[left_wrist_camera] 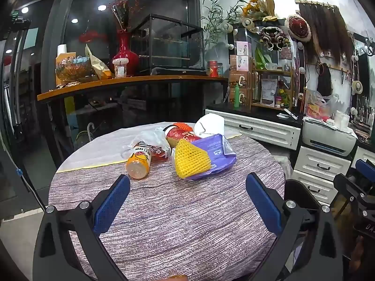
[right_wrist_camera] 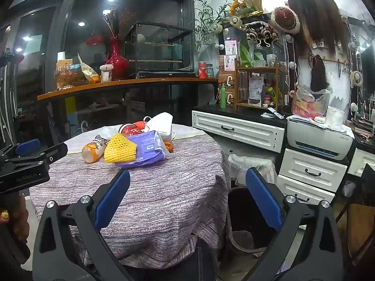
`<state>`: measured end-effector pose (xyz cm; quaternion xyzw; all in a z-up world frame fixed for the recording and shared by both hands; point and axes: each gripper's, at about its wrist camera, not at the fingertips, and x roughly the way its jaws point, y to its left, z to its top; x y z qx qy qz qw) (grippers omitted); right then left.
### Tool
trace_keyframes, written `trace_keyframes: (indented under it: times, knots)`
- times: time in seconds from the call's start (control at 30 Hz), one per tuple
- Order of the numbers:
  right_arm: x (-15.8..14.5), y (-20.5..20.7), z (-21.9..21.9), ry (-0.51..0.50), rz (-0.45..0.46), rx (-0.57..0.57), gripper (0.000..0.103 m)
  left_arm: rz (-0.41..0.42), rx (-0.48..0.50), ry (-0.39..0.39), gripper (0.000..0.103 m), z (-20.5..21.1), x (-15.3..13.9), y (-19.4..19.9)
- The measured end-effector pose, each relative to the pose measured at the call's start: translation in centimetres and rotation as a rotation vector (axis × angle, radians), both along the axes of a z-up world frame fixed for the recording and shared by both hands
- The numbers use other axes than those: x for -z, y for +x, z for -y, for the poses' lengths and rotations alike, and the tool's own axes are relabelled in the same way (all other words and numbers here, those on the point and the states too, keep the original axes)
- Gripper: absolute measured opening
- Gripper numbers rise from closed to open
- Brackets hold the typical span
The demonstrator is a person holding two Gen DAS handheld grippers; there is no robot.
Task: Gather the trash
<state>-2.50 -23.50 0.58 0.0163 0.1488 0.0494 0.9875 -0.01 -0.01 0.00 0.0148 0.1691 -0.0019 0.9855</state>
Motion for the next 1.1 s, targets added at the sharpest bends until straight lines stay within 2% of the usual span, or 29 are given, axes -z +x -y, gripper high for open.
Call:
trace_keyframes:
  times: [1.1]
  knots:
    - [0.29, 0.23, 0.05, 0.004, -0.004, -0.002, 0.098, -0.016, 0.007, -0.001, 0.098, 0.01, 0.51, 0.33]
